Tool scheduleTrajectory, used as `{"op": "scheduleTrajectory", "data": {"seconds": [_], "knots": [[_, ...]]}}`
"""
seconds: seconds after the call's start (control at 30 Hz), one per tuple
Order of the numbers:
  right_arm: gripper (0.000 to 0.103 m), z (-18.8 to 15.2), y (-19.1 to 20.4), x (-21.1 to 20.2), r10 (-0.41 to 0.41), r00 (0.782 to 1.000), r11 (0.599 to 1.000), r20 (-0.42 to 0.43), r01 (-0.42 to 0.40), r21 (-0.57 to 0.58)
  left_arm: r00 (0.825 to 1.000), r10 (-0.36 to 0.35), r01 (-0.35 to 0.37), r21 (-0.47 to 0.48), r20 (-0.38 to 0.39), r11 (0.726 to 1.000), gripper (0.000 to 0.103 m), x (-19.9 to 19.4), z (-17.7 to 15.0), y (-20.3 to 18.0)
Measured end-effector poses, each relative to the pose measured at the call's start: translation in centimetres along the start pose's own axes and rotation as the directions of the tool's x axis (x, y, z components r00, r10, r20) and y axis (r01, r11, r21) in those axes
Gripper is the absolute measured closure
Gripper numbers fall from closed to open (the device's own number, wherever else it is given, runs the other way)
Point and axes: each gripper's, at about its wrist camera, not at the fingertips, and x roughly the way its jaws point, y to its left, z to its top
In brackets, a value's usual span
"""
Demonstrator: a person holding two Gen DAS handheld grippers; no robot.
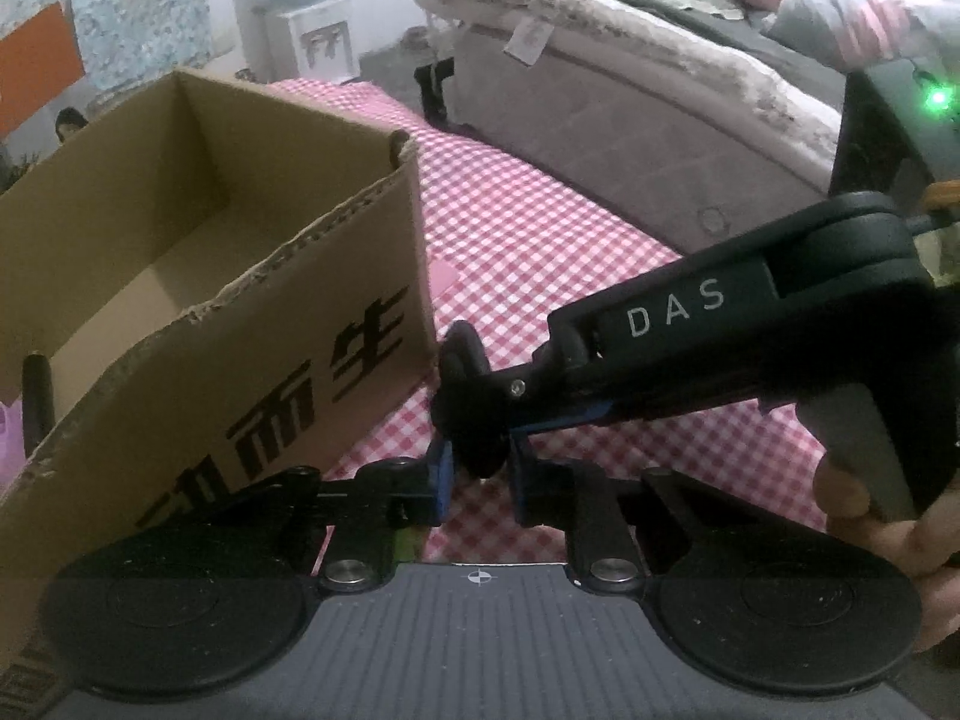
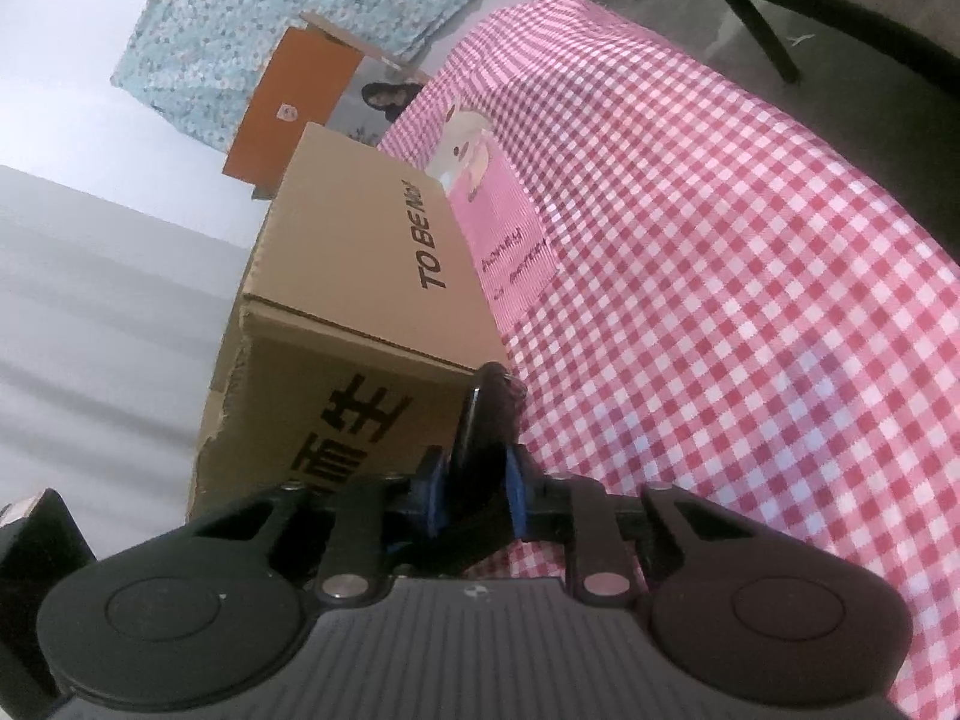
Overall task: Organize rigid objects
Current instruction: 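Lift the black oval case and carry it toward the box, then lower the black oval case into the box and open the right gripper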
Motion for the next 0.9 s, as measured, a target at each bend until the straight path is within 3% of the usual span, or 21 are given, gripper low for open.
{"op": "scheduleTrajectory", "data": {"seconds": [0.3, 0.6, 0.77, 0.9], "knots": [[0.08, -1.8, 1.8, -3.0, -0.003, 0.999, 0.999, 0.043, 0.005, -0.038, 0.998, -0.012, 0.01, 0.025, 0.057, 1.0, 0.086, -2.7, -0.6, -1.2], [0.08, -4.5, 7.3, -8.4, 0.014, 0.988, 0.986, 0.154, 0.013, -0.168, 0.978, 0.004, -0.018, 0.064, 0.21, 0.998, 0.085, -8.6, -0.3, -2.6], [0.08, -4.2, 12.0, -8.9, 0.066, 0.983, 0.958, 0.169, -0.015, -0.287, 0.955, 0.079, -0.086, 0.012, 0.284, 0.996, 0.085, -12.2, 0.4, -0.6], [0.08, -2.6, 15.8, -6.3, 0.111, 0.988, 0.931, 0.105, -0.067, -0.359, 0.954, 0.129, -0.114, -0.072, 0.271, 0.991, 0.085, -13.7, 1.2, 3.2]]}}
